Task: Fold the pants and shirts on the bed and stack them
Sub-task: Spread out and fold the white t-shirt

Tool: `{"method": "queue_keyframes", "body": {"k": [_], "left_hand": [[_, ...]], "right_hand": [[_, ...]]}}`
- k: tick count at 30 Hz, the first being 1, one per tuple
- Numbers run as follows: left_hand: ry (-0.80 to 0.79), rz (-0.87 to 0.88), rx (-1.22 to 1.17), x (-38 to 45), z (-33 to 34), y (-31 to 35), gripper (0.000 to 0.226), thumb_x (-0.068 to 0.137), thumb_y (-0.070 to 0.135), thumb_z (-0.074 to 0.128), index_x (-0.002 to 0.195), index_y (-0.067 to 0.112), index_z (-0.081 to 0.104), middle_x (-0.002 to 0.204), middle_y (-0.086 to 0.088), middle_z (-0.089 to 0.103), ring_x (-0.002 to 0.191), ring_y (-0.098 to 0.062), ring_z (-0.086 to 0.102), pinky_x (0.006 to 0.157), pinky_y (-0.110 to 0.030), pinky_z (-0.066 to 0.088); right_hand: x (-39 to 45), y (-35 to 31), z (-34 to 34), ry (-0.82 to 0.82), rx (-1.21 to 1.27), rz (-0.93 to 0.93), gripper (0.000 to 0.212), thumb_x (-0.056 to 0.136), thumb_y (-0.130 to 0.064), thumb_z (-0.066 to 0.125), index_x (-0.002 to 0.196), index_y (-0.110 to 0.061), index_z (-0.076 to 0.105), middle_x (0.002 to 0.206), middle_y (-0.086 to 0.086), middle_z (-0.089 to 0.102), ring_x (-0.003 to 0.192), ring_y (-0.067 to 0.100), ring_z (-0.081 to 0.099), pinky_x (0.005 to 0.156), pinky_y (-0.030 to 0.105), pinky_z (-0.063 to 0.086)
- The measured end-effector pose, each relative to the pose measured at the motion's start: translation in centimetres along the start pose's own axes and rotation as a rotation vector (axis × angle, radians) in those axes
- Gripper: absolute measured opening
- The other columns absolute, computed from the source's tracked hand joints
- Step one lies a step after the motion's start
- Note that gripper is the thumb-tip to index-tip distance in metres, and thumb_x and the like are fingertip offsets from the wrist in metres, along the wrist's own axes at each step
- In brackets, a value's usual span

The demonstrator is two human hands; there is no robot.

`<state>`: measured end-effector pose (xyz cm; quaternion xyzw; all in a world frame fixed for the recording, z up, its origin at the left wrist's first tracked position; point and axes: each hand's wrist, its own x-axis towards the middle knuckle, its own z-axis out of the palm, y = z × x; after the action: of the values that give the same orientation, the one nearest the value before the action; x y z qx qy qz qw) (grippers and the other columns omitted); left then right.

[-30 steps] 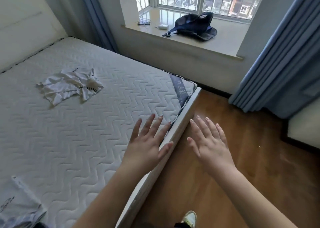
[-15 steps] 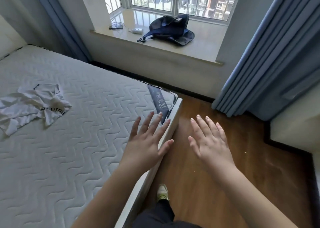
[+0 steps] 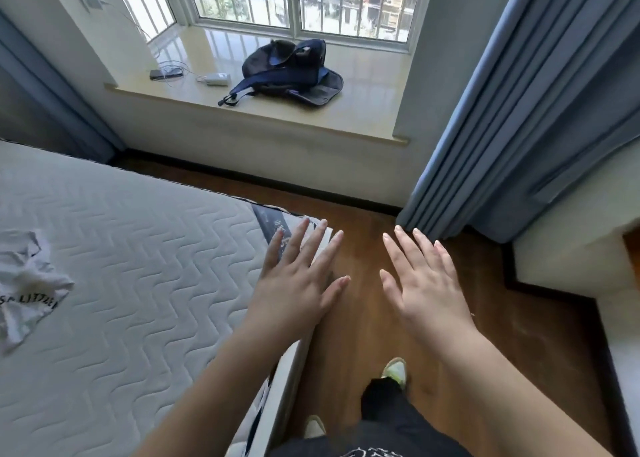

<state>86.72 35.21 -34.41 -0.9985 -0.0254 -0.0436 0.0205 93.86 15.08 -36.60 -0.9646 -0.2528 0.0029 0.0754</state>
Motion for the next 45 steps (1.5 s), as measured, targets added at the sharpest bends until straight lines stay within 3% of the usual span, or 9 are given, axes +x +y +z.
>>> {"method": "queue_keyframes", "body": {"k": [3, 8, 16, 24, 29, 33, 36, 42, 45], "left_hand": [[0.041, 0.002, -0.003, 5.1, 0.8, 1.3, 0.061, 0.098, 0.059, 0.022, 0.151, 0.031, 0.033, 0.158, 0.001, 0.029, 0.15, -0.02, 0.014, 0.12, -0.045, 0.004], [-0.027, -0.09, 0.036, 14.0, 2.0, 3.0, 0.065, 0.095, 0.061, 0.011, 0.153, 0.033, 0.024, 0.161, 0.002, 0.021, 0.15, -0.019, 0.004, 0.119, -0.045, 0.002], [-0.024, -0.266, -0.02, 22.6, 3.2, 4.8, 0.063, 0.096, 0.057, 0.024, 0.151, 0.029, 0.032, 0.158, 0.001, 0.03, 0.148, -0.018, 0.018, 0.116, -0.049, 0.016], [-0.073, -0.378, -0.016, 28.9, 6.5, 0.3, 0.062, 0.095, 0.056, 0.025, 0.15, 0.029, 0.035, 0.158, 0.0, 0.031, 0.148, -0.022, 0.021, 0.116, -0.048, 0.014], [-0.086, -0.476, -0.001, 33.8, 8.1, -5.5, 0.064, 0.097, 0.057, 0.017, 0.154, 0.03, 0.024, 0.162, 0.001, 0.02, 0.151, -0.02, 0.009, 0.119, -0.05, 0.007], [-0.091, -0.539, -0.011, 36.7, 8.2, -9.7, 0.064, 0.097, 0.057, 0.011, 0.156, 0.032, 0.015, 0.164, 0.002, 0.011, 0.151, -0.019, 0.001, 0.12, -0.046, 0.0], [-0.079, -0.575, 0.019, 38.7, 7.7, -12.5, 0.064, 0.097, 0.055, 0.013, 0.155, 0.028, 0.02, 0.164, 0.002, 0.012, 0.151, -0.02, 0.001, 0.12, -0.048, 0.002], [-0.121, -0.724, 0.032, 43.3, 9.0, -16.8, 0.063, 0.098, 0.055, 0.012, 0.156, 0.03, 0.013, 0.164, 0.003, 0.003, 0.15, -0.019, -0.009, 0.119, -0.045, -0.009], [-0.147, -0.816, 0.053, 46.0, 10.0, -18.7, 0.063, 0.098, 0.054, 0.013, 0.156, 0.03, 0.017, 0.164, 0.001, 0.01, 0.151, -0.021, -0.002, 0.118, -0.044, -0.006]], "right_hand": [[4.1, 3.0, 0.3, 0.012, 0.025, 0.014, 0.057, 0.103, -0.046, 0.031, 0.156, -0.028, 0.022, 0.163, -0.005, 0.019, 0.151, 0.017, 0.009, 0.122, 0.038, -0.004], [11.2, 8.6, 0.0, -0.035, 0.03, -0.024, 0.062, 0.101, -0.056, 0.023, 0.157, -0.031, 0.015, 0.164, -0.007, 0.011, 0.152, 0.016, 0.002, 0.121, 0.037, -0.009], [21.5, 14.0, -0.1, -0.091, 0.024, -0.102, 0.059, 0.102, -0.051, 0.02, 0.157, -0.03, 0.017, 0.164, -0.006, 0.013, 0.152, 0.017, 0.007, 0.122, 0.039, -0.005], [32.2, 12.1, 1.5, -0.116, 0.05, -0.216, 0.065, 0.096, -0.051, 0.016, 0.156, -0.027, 0.019, 0.163, -0.005, 0.015, 0.151, 0.02, 0.012, 0.122, 0.044, 0.002], [40.8, 9.4, 3.0, -0.125, -0.05, -0.366, 0.062, 0.098, -0.052, 0.01, 0.156, -0.032, -0.003, 0.164, -0.009, -0.008, 0.151, 0.016, -0.009, 0.12, 0.041, -0.012], [46.7, 7.3, 2.7, -0.11, -0.055, -0.411, 0.061, 0.102, -0.051, 0.021, 0.157, -0.032, 0.0, 0.163, -0.01, -0.008, 0.151, 0.016, -0.01, 0.12, 0.041, -0.014], [50.6, 5.7, 2.9, -0.114, -0.05, -0.46, 0.061, 0.101, -0.053, 0.013, 0.156, -0.033, -0.005, 0.16, -0.014, -0.016, 0.149, 0.014, -0.017, 0.119, 0.04, -0.017], [59.2, 2.2, 5.0, -0.106, -0.068, -0.509, 0.063, 0.099, -0.051, 0.011, 0.157, -0.028, 0.013, 0.164, -0.01, 0.01, 0.152, 0.018, 0.004, 0.121, 0.045, -0.005], [64.3, 0.5, 6.4, -0.129, -0.067, -0.575, 0.062, 0.099, -0.05, 0.015, 0.156, -0.026, 0.022, 0.162, -0.007, 0.021, 0.151, 0.02, 0.013, 0.121, 0.045, -0.003]]}}
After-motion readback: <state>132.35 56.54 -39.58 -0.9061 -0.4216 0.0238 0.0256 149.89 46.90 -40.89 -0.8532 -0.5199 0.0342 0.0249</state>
